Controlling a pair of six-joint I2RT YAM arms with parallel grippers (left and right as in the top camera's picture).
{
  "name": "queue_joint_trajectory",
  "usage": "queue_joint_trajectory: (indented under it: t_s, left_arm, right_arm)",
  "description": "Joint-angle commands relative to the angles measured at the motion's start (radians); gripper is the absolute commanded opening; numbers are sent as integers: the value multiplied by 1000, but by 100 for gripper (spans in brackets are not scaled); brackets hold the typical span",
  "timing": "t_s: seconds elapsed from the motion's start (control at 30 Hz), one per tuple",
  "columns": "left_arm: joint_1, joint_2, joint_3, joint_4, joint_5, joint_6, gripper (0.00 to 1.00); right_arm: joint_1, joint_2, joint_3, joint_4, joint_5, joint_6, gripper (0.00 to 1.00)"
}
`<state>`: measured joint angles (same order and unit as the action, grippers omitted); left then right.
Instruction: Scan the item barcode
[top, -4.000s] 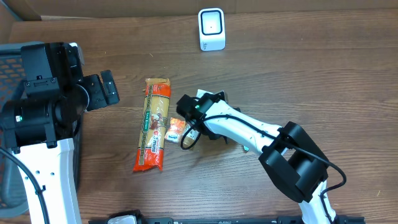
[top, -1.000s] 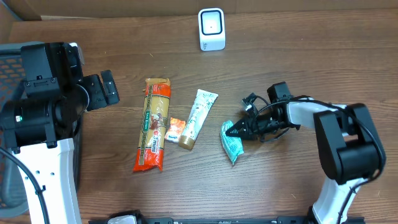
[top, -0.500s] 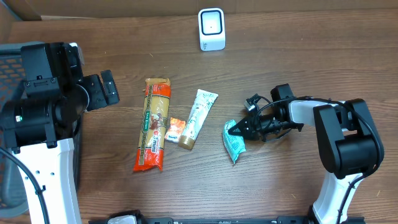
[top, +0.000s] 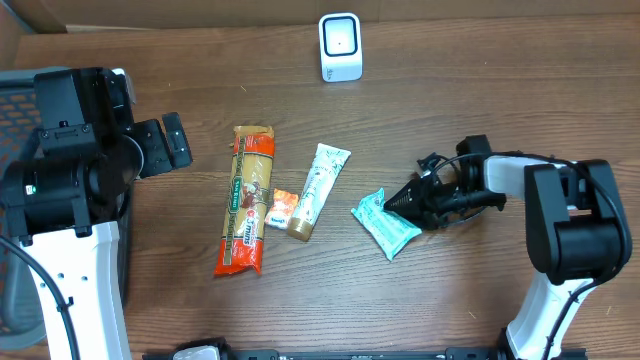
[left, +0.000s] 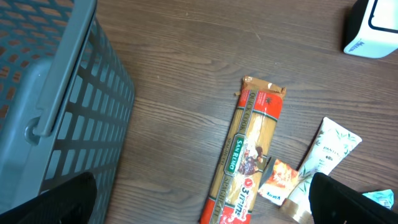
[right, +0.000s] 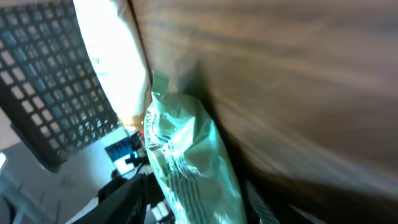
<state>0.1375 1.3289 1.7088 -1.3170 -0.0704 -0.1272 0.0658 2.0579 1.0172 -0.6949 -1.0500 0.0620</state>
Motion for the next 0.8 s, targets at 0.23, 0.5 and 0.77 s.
queue_joint_trajectory:
  t_s: [0.23, 0.5, 0.77]
  left_arm:
    - [-2, 6, 6, 1, 12, 16, 100]
    - [-2, 6, 6, 1, 12, 16, 100]
    - [-2, 6, 6, 1, 12, 16, 100]
  right_arm:
    - [-70, -47, 250, -232, 399, -38, 41]
    - [121, -177, 309, -335, 468, -40, 17]
    - [298, -175, 245, -261, 685, 103, 4]
